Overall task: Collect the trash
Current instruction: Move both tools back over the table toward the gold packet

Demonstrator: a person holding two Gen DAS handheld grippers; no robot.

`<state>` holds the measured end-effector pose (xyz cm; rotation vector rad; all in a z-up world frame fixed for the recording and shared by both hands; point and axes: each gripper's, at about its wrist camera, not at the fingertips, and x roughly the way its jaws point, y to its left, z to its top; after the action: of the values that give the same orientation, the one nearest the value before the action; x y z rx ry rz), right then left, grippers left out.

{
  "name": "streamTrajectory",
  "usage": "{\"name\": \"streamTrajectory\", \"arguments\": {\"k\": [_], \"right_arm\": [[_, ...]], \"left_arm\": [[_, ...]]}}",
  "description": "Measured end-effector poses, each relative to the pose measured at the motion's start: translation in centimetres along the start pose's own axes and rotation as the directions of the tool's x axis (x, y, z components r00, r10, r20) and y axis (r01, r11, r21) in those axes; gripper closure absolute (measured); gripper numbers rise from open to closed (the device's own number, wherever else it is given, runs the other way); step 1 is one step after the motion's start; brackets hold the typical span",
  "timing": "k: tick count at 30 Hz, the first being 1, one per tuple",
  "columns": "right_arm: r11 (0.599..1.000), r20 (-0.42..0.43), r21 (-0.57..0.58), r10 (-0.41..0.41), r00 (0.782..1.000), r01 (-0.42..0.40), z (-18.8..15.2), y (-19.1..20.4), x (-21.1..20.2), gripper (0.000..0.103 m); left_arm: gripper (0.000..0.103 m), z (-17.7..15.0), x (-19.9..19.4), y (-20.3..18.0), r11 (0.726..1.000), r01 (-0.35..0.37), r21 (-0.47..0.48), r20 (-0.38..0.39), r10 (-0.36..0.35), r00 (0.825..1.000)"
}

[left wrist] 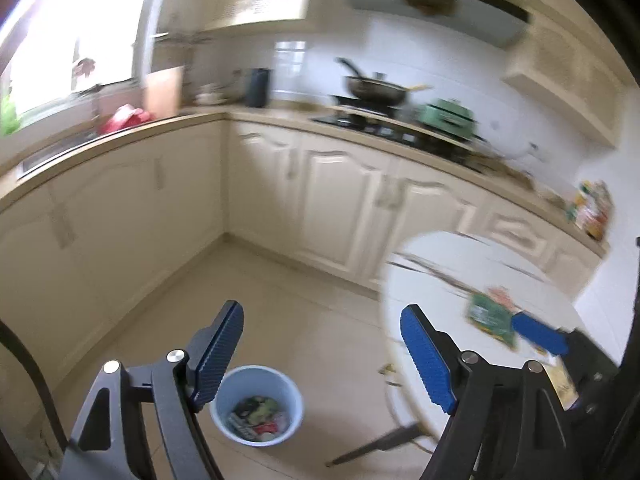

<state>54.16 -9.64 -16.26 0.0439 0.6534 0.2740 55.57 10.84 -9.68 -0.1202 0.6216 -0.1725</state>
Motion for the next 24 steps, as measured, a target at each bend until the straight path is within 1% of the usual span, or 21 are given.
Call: {"name": "streamTrajectory", "arguments": {"k": [1, 3, 4, 5, 7, 9, 11, 12, 15, 16, 18, 20, 22, 24], "right_arm": [[1.000, 0.006, 0.008, -0.030, 1.000, 0.030, -0.3, -1.3, -1.2, 0.000], [0.993, 0.004, 0.051, -0.111, 0.994, 0.110, -1.7, -5.3, -3.8, 0.000], [0.989, 0.002, 0.069, -0.132, 0.991, 0.131, -2.2, -7.0, -4.8, 0.000], [0.981, -0.016, 0.096, -0.169, 0.985, 0.170, -3.2, -9.5, -6.0, 0.000], [0.959, -0.061, 0.149, -0.234, 0.970, 0.240, -5.1, -13.3, -7.8, 0.000], [0.940, -0.104, 0.179, -0.275, 0.956, 0.290, -6.3, -16.2, -9.2, 0.000], [0.919, -0.142, 0.213, -0.308, 0.941, 0.332, -8.3, -19.0, -9.9, 0.000], [0.913, -0.166, 0.223, -0.311, 0.936, 0.342, -9.4, -20.0, -10.2, 0.000], [0.907, -0.202, 0.239, -0.303, 0.931, 0.347, -11.4, -21.9, -10.3, 0.000], [0.908, -0.200, 0.240, -0.301, 0.933, 0.344, -11.7, -22.2, -10.0, 0.000], [0.902, -0.215, 0.235, -0.316, 0.924, 0.363, -11.9, -22.9, -9.5, 0.000], [0.902, -0.219, 0.223, -0.323, 0.921, 0.370, -12.0, -23.2, -8.4, 0.000], [0.897, -0.243, 0.215, -0.334, 0.911, 0.387, -12.4, -23.6, -7.5, 0.000], [0.898, -0.257, 0.209, -0.331, 0.908, 0.387, -12.9, -24.2, -6.4, 0.000]], "left_arm": [[0.026, -0.6, -0.2, -1.2, 1.000, 0.022, 0.022, -0.010, -0.022, 1.000], [0.026, -1.4, 0.3, -4.9, 0.996, 0.066, 0.068, -0.047, -0.063, 0.997], [0.026, -1.9, 0.7, -6.4, 0.992, 0.091, 0.085, -0.062, -0.086, 0.994], [0.026, -2.5, 1.1, -8.5, 0.987, 0.120, 0.105, -0.087, -0.111, 0.990], [0.026, -2.8, 1.8, -10.8, 0.980, 0.151, 0.127, -0.126, -0.135, 0.983], [0.026, -2.8, 2.4, -13.3, 0.972, 0.185, 0.148, -0.159, -0.161, 0.974], [0.026, -2.5, 3.4, -15.6, 0.961, 0.224, 0.162, -0.190, -0.192, 0.963], [0.026, -1.6, 4.4, -15.9, 0.959, 0.231, 0.165, -0.204, -0.196, 0.959], [0.026, -0.5, 6.0, -16.4, 0.955, 0.237, 0.181, -0.231, -0.193, 0.954], [0.026, -0.1, 6.8, -16.2, 0.954, 0.236, 0.183, -0.239, -0.190, 0.952], [0.026, 0.3, 7.9, -16.4, 0.954, 0.235, 0.186, -0.252, -0.185, 0.950], [0.026, 0.6, 8.3, -16.9, 0.955, 0.228, 0.191, -0.258, -0.175, 0.950], [0.026, 0.4, 8.3, -16.7, 0.957, 0.215, 0.194, -0.261, -0.161, 0.952], [0.026, 0.2, 8.7, -16.4, 0.958, 0.215, 0.189, -0.272, -0.159, 0.949]]}}
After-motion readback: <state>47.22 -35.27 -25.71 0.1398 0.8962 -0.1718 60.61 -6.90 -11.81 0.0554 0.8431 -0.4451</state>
